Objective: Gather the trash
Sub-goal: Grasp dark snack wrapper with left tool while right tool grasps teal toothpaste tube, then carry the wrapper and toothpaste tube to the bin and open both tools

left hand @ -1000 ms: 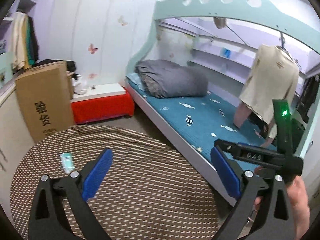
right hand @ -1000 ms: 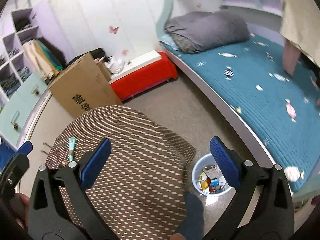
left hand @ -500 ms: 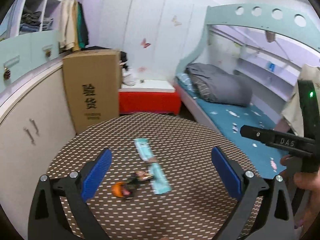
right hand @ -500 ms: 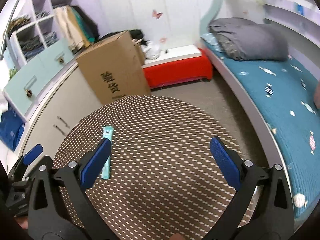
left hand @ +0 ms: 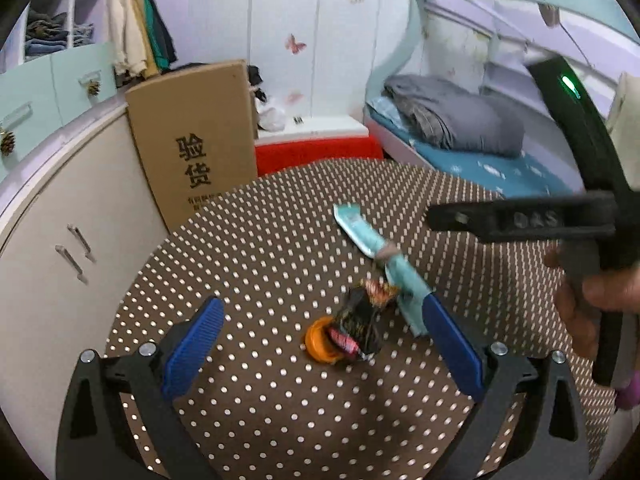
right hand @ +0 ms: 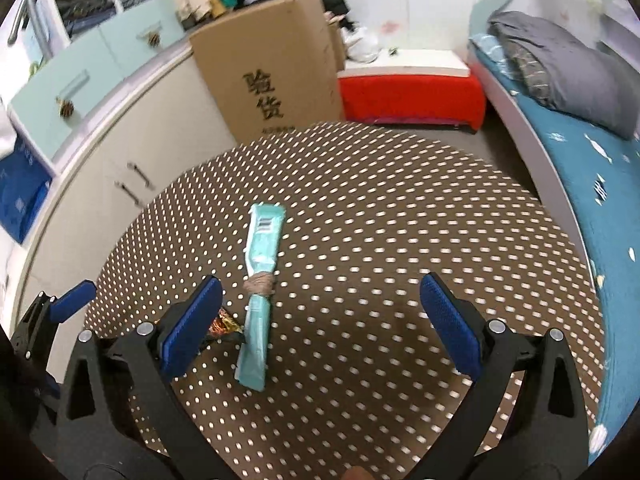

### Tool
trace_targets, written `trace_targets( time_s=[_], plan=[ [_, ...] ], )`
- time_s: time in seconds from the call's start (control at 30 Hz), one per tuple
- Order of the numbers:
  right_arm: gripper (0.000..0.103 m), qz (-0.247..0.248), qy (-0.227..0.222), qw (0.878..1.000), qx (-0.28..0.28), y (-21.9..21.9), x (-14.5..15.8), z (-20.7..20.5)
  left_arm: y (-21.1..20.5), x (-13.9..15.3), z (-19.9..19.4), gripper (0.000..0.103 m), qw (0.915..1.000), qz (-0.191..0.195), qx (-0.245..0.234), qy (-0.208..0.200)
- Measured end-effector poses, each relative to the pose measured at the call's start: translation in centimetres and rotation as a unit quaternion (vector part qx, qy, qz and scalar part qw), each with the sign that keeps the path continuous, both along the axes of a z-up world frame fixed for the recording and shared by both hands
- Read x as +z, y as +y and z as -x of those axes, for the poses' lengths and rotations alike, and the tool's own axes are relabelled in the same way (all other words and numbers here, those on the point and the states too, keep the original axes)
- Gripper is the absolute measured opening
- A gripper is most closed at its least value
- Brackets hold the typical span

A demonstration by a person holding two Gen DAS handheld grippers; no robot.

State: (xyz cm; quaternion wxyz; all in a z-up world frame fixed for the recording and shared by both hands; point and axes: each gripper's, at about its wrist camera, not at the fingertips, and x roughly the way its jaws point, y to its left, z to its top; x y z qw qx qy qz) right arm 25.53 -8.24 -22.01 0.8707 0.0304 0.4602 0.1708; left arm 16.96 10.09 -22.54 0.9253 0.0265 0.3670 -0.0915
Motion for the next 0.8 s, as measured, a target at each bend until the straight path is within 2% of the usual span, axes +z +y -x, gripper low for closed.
trace_targets(
  time_s=[0.1, 0.17, 0.3, 0.4, 0.43, 0.47, 0.53, 0.57, 0.6, 0.63, 0.8],
  plan=[
    [0.094, 0.009, 0.004, 1.0, 0.019, 1.6, -0.8, -0.6, -0.5, -1.0, -0.3, 0.097, 0.9995, -0.026, -0.021, 0.003],
    [0.082, 0.017, 0.009, 0.999, 0.028, 2.5, -1.4, -1.0, -0.8, -1.5, -0.8, 0.097, 0.9989, -0.039, -0.025, 0.006],
    [0.071, 0.021, 0.025, 0.999, 0.034, 3.3, -2.8, -1.6, -0.9, -2.4, -1.9, 0.097, 0.9984, -0.045, -0.031, 0.016],
    [0.053, 0.038, 0.015, 0.998, 0.05, 4.0, -3.1, -1.5, -1.1, -2.7, -2.3, 0.097, 0.9983, -0.044, -0.035, 0.019],
    [0.041, 0.04, 0.012, 0.998, 0.056, 4.2, -3.1, -1.4, -1.1, -2.9, -2.4, 0.097, 0.9982, -0.043, -0.037, 0.021],
    [0.03, 0.045, 0.01, 0.997, 0.06, 4.3, -3.1, -1.2, -1.2, -3.2, -2.7, 0.094, 0.9978, -0.044, -0.04, 0.031],
    [0.023, 0.053, 0.004, 0.997, 0.061, 4.1, -3.2, -0.8, -1.5, -3.6, -3.2, 0.069, 0.9968, -0.043, -0.05, 0.045],
    [0.023, 0.047, 0.006, 0.997, 0.059, 3.6, -3.2, -0.6, -1.7, -3.9, -3.3, 0.063, 0.9961, -0.044, -0.055, 0.053],
    [0.022, 0.04, 0.008, 0.998, 0.053, 2.8, -3.3, -0.3, -1.9, -4.1, -3.5, 0.049, 0.9953, -0.045, -0.06, 0.062],
    [0.022, 0.04, 0.007, 0.998, 0.046, 2.0, -3.3, 0.0, -2.2, -4.3, -3.5, 0.043, 0.9949, -0.042, -0.063, 0.066],
    [0.022, 0.017, 0.009, 1.0, 0.004, -3.6, -3.1, 1.8, -2.4, -4.4, -3.0, 0.036, 0.9953, -0.016, -0.064, 0.071]
  ],
)
